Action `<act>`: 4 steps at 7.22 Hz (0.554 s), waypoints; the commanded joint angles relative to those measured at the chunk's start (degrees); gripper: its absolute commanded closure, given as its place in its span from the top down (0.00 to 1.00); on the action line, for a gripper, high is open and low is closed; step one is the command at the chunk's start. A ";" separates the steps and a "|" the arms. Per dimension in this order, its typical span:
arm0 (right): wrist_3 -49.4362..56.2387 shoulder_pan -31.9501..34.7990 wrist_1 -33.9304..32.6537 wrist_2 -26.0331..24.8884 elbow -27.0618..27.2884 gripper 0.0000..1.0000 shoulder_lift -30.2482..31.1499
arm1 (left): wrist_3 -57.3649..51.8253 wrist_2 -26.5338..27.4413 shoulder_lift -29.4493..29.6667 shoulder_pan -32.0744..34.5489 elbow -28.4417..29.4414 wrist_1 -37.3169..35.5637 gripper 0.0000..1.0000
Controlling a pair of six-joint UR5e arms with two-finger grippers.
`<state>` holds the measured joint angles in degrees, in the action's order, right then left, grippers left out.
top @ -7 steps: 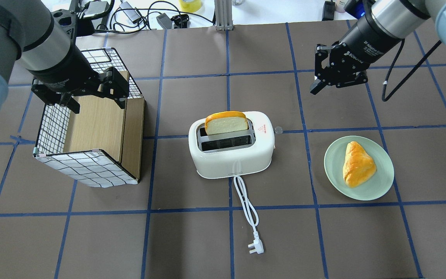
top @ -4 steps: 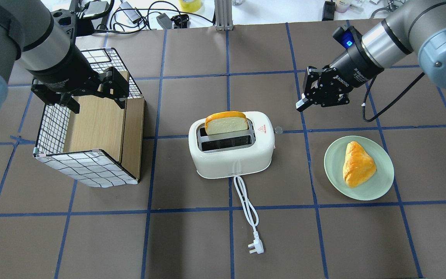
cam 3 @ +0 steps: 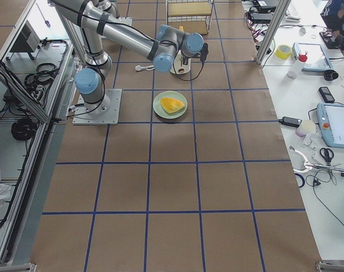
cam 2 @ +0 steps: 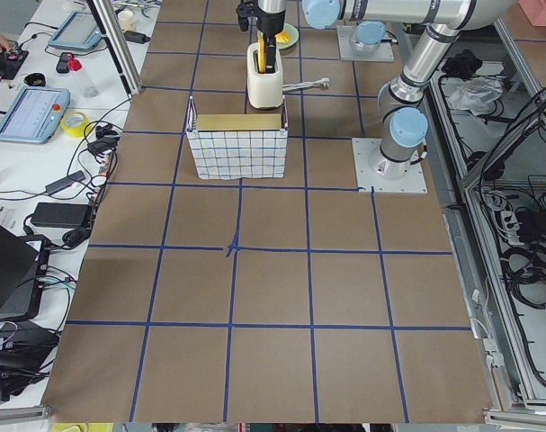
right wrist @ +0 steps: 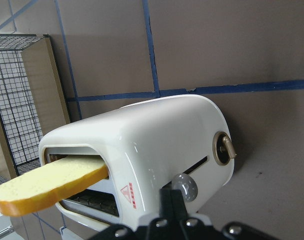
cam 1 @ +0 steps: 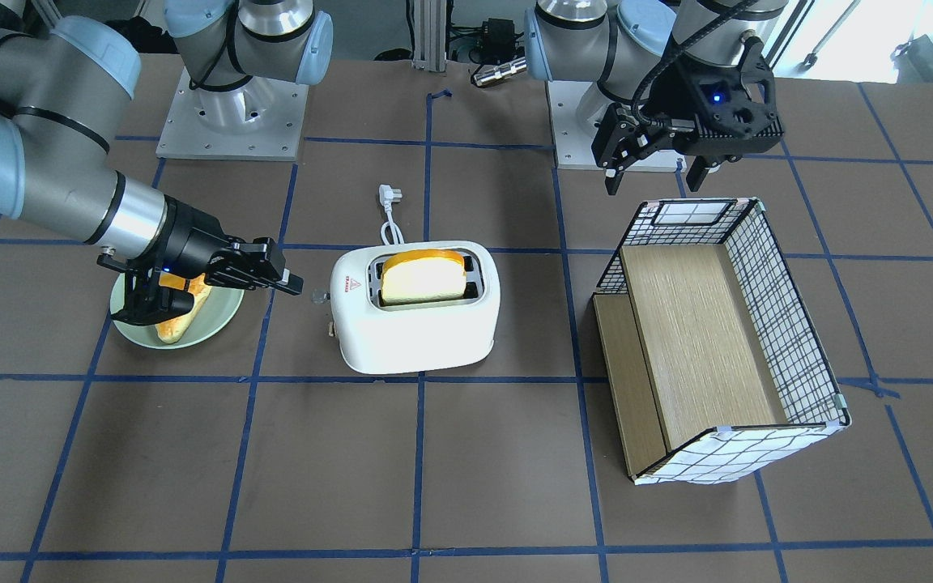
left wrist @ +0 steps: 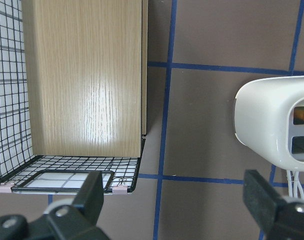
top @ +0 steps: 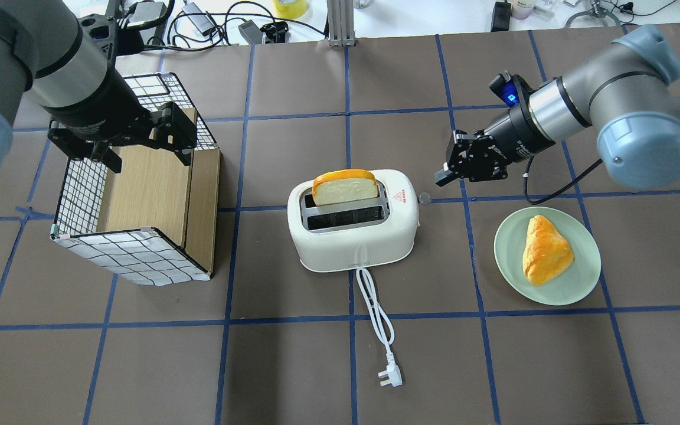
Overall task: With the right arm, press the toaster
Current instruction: 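Move the right gripper down toward the lever on the white toaster's side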
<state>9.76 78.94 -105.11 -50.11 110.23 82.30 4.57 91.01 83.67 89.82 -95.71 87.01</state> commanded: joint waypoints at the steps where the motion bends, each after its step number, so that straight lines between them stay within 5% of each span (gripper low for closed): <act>1: -0.44 0.25 -3.26 1.49 1.74 0.00 -0.73 | 0.00 0.04 0.00 0.00 0.00 0.00 1.00; 4: -0.71 0.25 -3.17 3.52 2.00 0.00 -0.73 | 0.00 -0.04 0.00 0.00 0.00 0.00 1.00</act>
<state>9.05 79.18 -108.27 -46.87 112.01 81.58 4.57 90.98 83.67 89.82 -95.71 87.01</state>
